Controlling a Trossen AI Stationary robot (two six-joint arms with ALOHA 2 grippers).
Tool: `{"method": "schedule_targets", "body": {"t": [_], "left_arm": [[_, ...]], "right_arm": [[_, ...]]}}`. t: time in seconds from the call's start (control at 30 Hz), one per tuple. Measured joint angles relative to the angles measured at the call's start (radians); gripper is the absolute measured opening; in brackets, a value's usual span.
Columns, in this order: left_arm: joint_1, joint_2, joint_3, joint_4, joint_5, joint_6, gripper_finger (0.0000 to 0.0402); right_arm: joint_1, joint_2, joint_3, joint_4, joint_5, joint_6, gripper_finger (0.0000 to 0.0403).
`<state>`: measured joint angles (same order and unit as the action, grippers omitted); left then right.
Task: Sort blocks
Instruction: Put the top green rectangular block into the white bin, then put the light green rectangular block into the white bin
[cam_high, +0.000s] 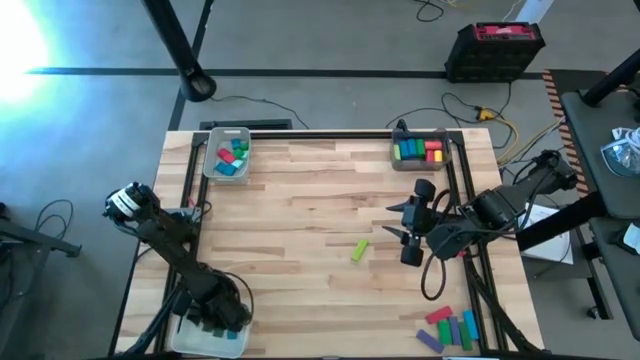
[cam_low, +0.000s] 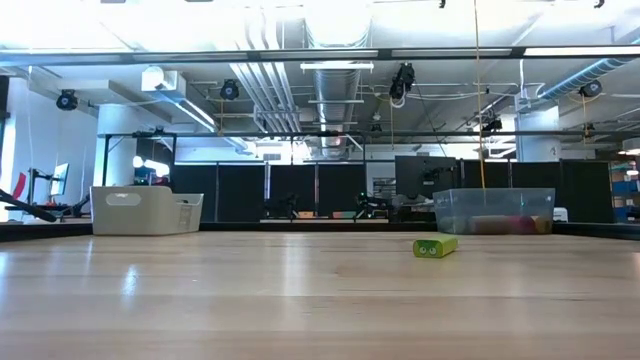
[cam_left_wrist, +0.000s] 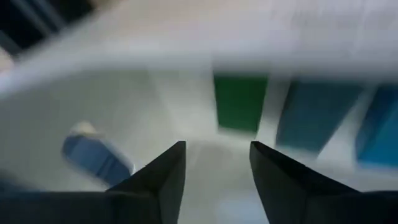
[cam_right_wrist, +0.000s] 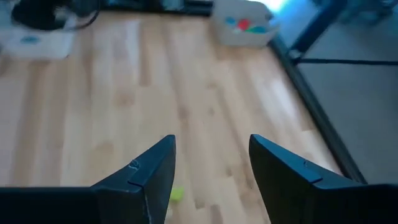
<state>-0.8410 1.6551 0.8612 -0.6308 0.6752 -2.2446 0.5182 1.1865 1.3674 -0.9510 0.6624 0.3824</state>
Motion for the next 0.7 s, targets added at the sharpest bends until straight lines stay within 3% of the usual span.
{"method": "schedule_targets", "body": {"t": [0.1, 0.17, 0.27, 0.4, 0.5, 0.57, 0.7], "left_arm": [[0.0, -0.02, 0.055, -0.008, 0.051, 0.05, 0.0181], [0.0, -0.041, 0.117, -0.049, 0.03, 0.066, 0.0192], [-0.001, -0.073, 0.242, -0.166, -0.18, 0.09, 0.0199], [0.002, -0.068, 0.436, -0.343, -0.664, 0.211, 0.02], [0.033, -0.035, 0.548, -0.405, -0.921, 0.366, 0.0201], [0.075, -0.001, 0.593, -0.412, -0.991, 0.493, 0.0201], [0.201, 0.081, 0.64, -0.393, -1.019, 0.754, 0.0201]], "right_arm": [[0.0, 0.001, 0.0, -0.026, -0.084, -0.024, 0.0192], [0.001, 0.002, 0.0, -0.045, -0.095, -0.017, 0.0193], [0.001, 0.001, 0.0, -0.072, -0.095, -0.016, 0.0198], [0.001, -0.008, 0.0, -0.068, -0.095, -0.029, 0.0201], [0.001, -0.014, 0.0, -0.067, -0.095, -0.033, 0.02], [0.001, -0.015, 0.0, -0.064, -0.095, -0.034, 0.0199], [0.001, -0.019, 0.0, -0.061, -0.094, -0.029, 0.0202]]}}
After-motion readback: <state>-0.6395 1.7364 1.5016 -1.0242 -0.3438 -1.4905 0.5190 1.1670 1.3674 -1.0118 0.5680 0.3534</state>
